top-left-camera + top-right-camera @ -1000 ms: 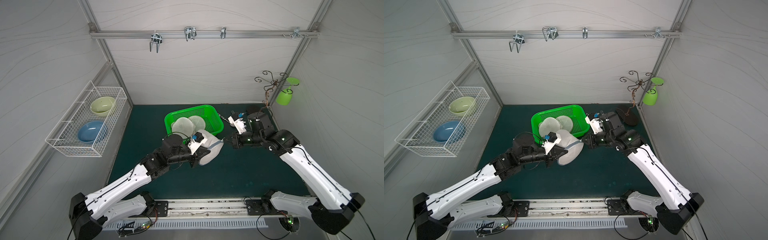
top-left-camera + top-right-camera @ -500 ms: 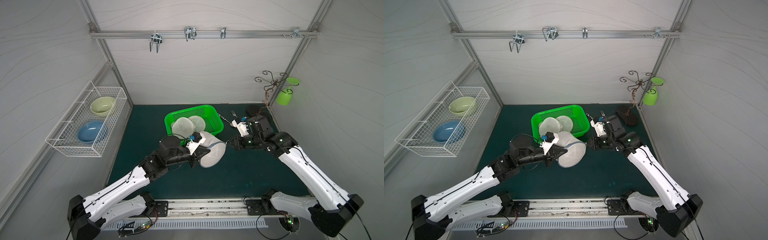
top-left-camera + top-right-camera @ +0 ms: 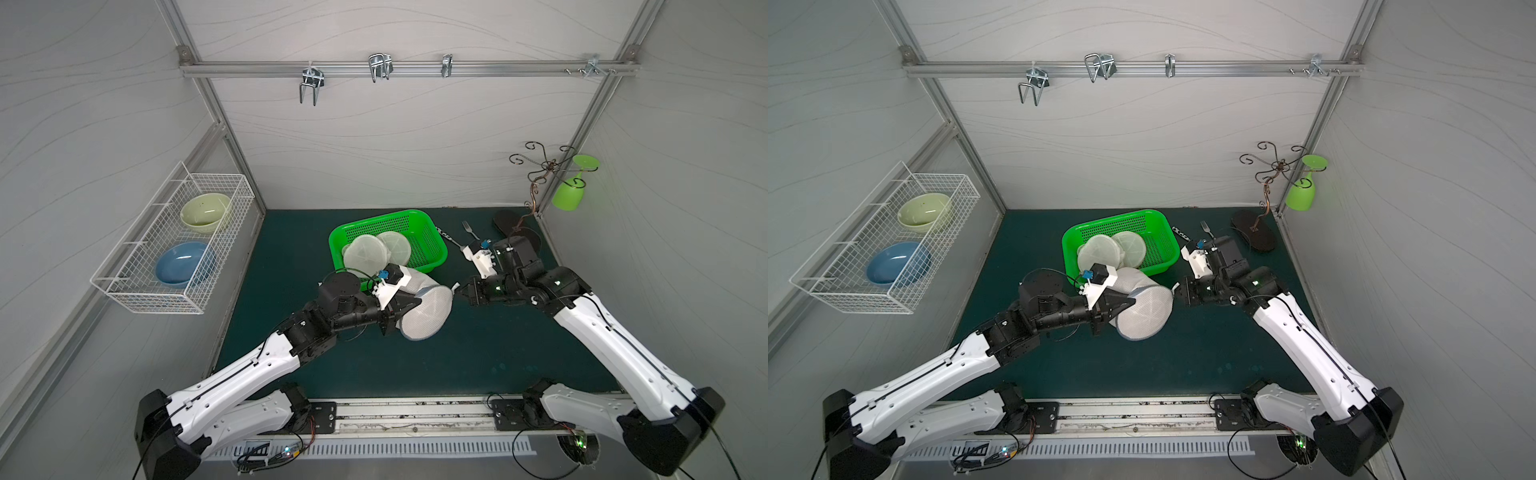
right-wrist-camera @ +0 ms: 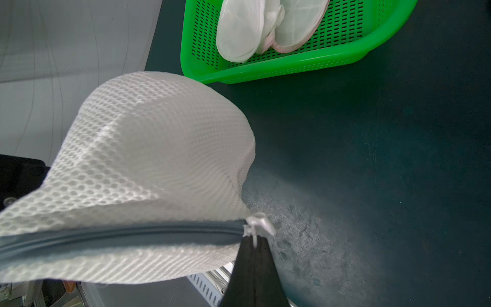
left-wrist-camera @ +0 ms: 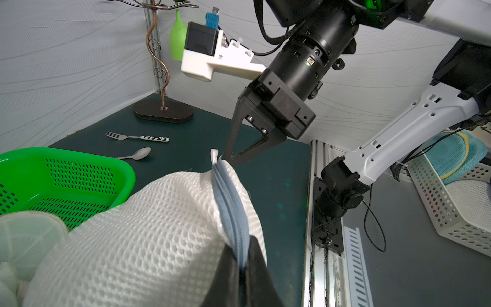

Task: Turn the laundry bag inside out
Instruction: Zip the zipper on the laundry bag.

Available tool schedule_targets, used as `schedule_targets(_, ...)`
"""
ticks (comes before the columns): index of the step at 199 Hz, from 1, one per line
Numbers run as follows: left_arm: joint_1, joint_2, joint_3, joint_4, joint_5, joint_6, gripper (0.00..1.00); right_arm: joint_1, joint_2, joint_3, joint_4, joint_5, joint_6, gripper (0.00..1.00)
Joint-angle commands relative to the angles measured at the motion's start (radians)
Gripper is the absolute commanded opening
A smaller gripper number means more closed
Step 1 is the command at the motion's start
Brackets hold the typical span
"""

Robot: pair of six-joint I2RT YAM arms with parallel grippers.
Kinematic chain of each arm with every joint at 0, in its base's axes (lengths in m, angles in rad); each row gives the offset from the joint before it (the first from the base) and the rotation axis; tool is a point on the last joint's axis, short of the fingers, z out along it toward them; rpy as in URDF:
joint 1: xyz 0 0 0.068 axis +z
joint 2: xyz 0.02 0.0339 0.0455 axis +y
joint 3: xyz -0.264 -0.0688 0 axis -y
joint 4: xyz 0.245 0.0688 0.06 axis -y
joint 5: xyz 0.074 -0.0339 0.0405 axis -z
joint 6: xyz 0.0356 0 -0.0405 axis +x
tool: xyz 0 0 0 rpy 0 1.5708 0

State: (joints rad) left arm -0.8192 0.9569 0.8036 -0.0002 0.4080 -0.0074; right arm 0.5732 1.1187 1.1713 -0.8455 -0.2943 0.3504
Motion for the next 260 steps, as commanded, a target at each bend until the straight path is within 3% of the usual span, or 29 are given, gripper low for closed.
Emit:
schedule_targets(1, 0.000, -0.015, 0.009, 0.124, 0.001, -0.018, 0.00, -0.009, 0.006, -0.006, -0.018, -0.013, -0.001, 0.00)
schedule_targets(13, 0.000, -0.008, 0.006, 0.129, 0.001, -0.041, 0.00, -0.010, -0.001, 0.003, -0.006, -0.018, 0.000, 0.01)
schedule_targets(29, -0.001, 0.005, 0.002, 0.126, 0.002, -0.075, 0.00, -0.035, -0.025, 0.008, 0.016, -0.023, 0.007, 0.35)
schedule_targets(42, 0.002, 0.019, -0.002, 0.122, 0.007, -0.104, 0.00, -0.084, -0.055, -0.012, 0.042, -0.052, 0.020, 0.50)
schedule_targets(69, 0.051, 0.045, -0.028, 0.178, 0.069, -0.227, 0.00, -0.203, -0.148, -0.140, 0.165, -0.244, 0.033, 0.61)
schedule_targets(88, 0.125, 0.060, -0.080, 0.335, 0.129, -0.419, 0.00, -0.254, -0.216, -0.285, 0.327, -0.438, 0.097, 0.71)
schedule_targets(114, 0.188, 0.082, -0.136, 0.556, 0.169, -0.631, 0.00, -0.262, -0.255, -0.426, 0.513, -0.579, 0.221, 0.74)
schedule_targets(195, 0.189, 0.162, -0.180, 0.857, 0.158, -0.869, 0.00, -0.240, -0.154, -0.488, 0.725, -0.613, 0.369, 0.76)
schedule_targets(229, 0.188, 0.180, -0.185, 0.911, 0.154, -0.900, 0.00, -0.217, -0.126, -0.452, 0.752, -0.645, 0.395, 0.69)
schedule_targets(260, 0.189, 0.196, -0.193, 0.946, 0.153, -0.918, 0.00, -0.214, -0.126, -0.420, 0.750, -0.628, 0.412, 0.53)
